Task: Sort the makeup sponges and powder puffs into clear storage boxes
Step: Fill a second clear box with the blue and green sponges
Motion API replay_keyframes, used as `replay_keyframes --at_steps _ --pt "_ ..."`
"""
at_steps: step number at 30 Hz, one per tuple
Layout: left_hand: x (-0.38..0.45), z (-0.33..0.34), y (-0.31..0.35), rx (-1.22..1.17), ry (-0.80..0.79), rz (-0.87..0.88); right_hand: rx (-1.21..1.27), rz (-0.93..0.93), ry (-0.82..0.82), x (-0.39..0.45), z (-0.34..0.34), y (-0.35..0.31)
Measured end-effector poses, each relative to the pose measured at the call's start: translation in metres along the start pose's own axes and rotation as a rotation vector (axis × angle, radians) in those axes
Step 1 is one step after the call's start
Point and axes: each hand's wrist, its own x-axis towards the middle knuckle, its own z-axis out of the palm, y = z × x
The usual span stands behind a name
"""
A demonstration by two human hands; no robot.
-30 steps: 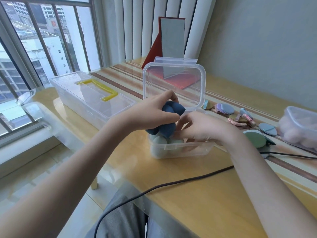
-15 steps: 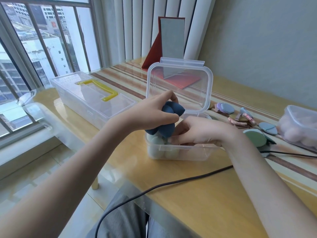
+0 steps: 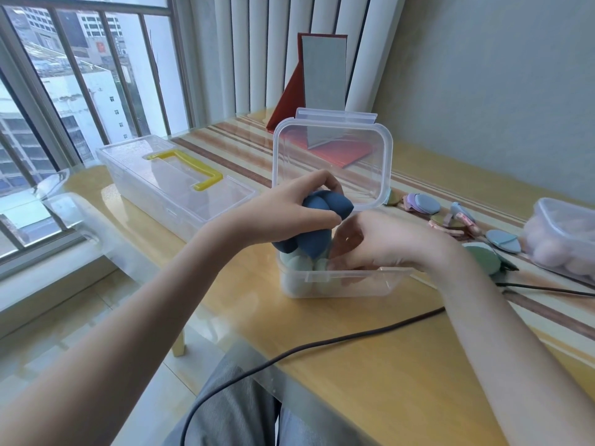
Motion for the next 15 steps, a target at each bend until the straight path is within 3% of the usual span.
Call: replay_keyframes --at_steps 4,11,13,15 --pt "-0.002 -0.004 -0.002 -0.169 0.046 0.036 0.19 0.058 -0.072 -0.008 -0.01 0.007" --pt "-0.003 -0.007 -0.001 -0.398 0.113 -0.003 0.321 0.078 -0.008 -0.001 -0.012 0.015" --pt "-0.003 -0.007 -0.001 -0.422 0.178 -0.008 0.347 0.058 0.08 0.001 -0.012 0.014" --pt "-0.003 -0.008 0.0 -0.44 0.212 0.007 0.408 -0.01 0.294 0.004 -0.013 0.011"
